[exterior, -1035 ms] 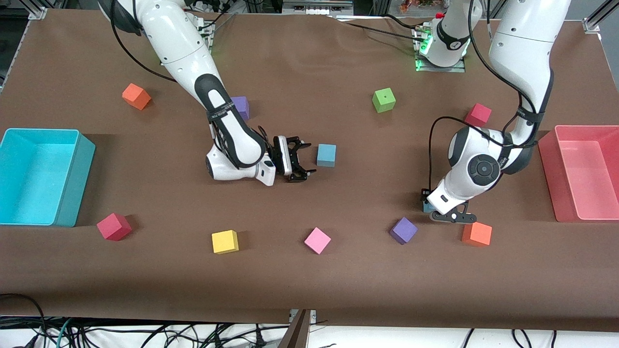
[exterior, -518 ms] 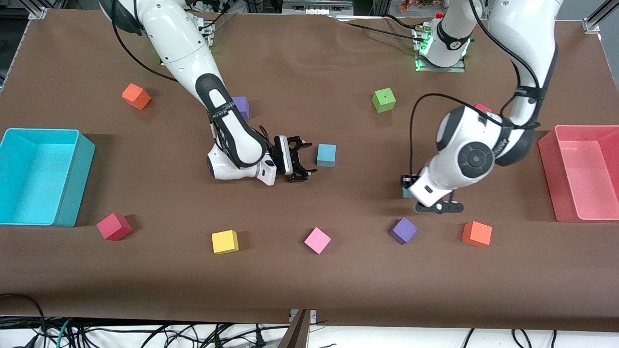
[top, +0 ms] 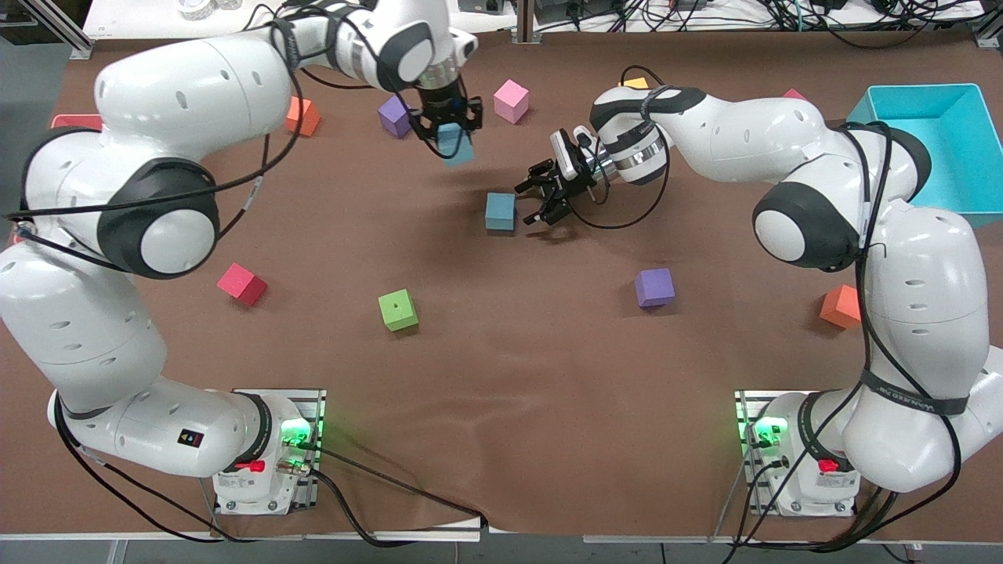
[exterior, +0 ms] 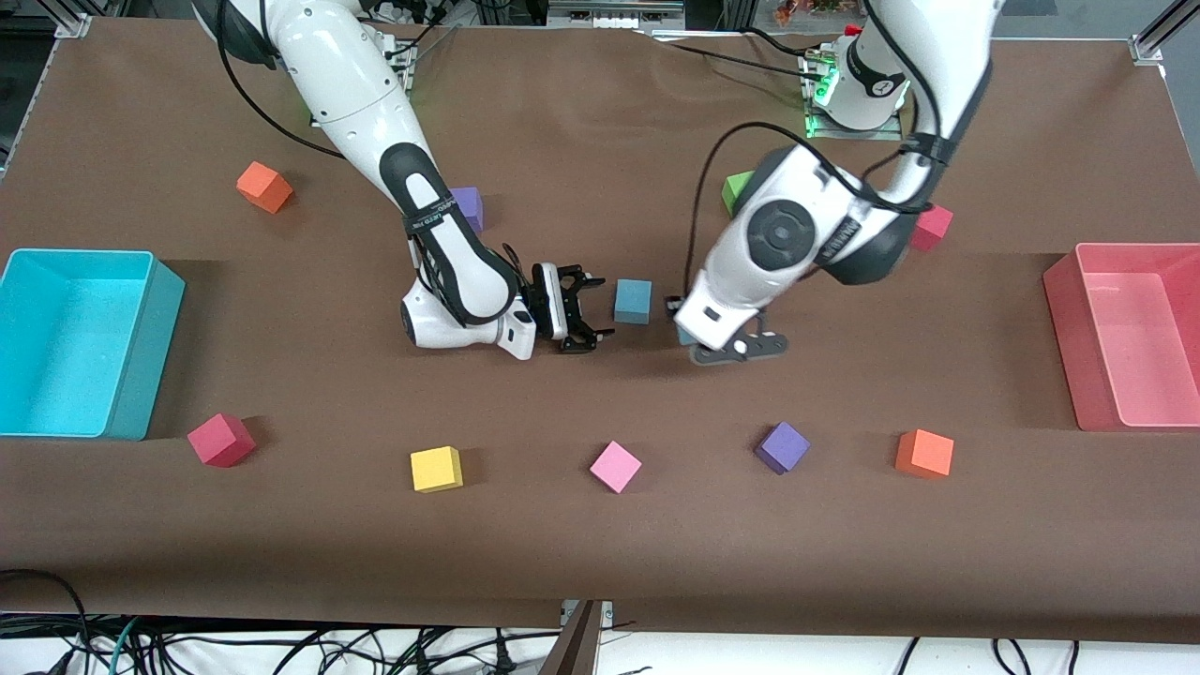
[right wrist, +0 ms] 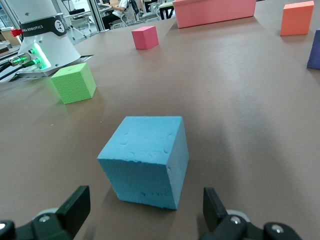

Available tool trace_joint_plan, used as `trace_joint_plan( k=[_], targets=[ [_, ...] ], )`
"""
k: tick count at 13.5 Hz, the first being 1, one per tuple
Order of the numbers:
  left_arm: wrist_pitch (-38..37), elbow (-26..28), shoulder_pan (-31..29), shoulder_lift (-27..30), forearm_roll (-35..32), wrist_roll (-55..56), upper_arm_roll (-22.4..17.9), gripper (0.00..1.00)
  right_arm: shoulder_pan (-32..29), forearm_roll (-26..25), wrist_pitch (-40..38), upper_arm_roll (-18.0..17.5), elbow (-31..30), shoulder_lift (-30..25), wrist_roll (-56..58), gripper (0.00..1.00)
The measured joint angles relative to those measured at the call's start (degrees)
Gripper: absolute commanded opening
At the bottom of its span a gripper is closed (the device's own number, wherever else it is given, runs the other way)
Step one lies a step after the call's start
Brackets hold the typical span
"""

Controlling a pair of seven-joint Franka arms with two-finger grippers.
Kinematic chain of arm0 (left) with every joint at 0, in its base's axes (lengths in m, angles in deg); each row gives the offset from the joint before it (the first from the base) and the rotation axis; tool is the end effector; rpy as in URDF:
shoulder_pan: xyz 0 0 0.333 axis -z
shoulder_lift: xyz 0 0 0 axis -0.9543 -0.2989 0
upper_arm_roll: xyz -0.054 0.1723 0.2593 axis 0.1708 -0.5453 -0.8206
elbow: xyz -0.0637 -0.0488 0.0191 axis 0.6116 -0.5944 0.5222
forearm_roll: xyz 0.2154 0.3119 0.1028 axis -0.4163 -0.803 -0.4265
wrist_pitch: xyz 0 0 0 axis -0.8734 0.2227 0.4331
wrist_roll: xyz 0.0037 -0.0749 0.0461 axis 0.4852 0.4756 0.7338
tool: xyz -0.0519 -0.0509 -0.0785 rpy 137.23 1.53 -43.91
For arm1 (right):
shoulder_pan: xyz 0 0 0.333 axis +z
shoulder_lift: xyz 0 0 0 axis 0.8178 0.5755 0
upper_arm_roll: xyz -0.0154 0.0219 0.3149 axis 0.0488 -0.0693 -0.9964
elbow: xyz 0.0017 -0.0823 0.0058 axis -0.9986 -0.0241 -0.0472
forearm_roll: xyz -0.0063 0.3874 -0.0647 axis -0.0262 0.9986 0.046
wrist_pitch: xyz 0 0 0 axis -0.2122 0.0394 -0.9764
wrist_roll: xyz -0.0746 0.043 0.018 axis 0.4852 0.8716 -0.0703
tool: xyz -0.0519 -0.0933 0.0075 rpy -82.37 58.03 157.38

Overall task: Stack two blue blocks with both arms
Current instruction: 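Carry the cube over the placed cube and lower it on top, then open the left gripper to release the cube onto the stack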

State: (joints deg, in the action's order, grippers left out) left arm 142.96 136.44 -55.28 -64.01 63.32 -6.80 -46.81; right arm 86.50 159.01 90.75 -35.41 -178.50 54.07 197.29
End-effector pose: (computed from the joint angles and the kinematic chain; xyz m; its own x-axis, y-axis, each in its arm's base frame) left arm 0.5594 -0.3790 0.3414 0.9715 0.1846 -0.1484 0.1960 -0.9784 0.0657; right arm 0.5268 0.3952 0.1044 0.0588 0.4961 0.8663 0.9634 0.1990 -0.1794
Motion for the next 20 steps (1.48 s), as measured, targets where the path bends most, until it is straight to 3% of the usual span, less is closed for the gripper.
trace_joint_plan(
  k=[8, 13, 15, 16, 17, 20],
  targets=[
    [4.7, -1.4, 8.6, -6.8, 0.0, 11.0, -0.2, 0.23, 0.2, 0.1, 0.0, 0.0, 0.0, 0.4, 0.2, 1.0],
    [5.0, -1.3, 9.2, -8.2, -2.2, 11.6, -0.6, 0.26, 0.2, 0.2, 0.1, 0.0, 0.0, 0.4, 0.3, 1.0],
    [5.4, -1.2, 9.2, -8.9, -2.2, 11.7, -0.6, 0.44, 0.2, 0.2, 0.1, 0.0, 0.0, 0.4, 0.3, 1.0],
    [5.5, -1.2, 9.2, -8.9, -2.3, 11.8, -0.6, 0.91, 0.2, 0.2, 0.1, 0.0, 0.0, 0.4, 0.3, 1.0],
    [5.5, -1.2, 9.2, -8.9, -2.3, 12.0, -0.6, 1.0, 0.2, 0.2, 0.1, 0.0, 0.0, 0.4, 0.3, 1.0],
    [5.5, -1.2, 9.2, -8.9, -2.3, 13.4, -0.6, 1.0, 0.2, 0.2, 0.1, 0.0, 0.0, 0.4, 0.3, 1.0]
  ],
)
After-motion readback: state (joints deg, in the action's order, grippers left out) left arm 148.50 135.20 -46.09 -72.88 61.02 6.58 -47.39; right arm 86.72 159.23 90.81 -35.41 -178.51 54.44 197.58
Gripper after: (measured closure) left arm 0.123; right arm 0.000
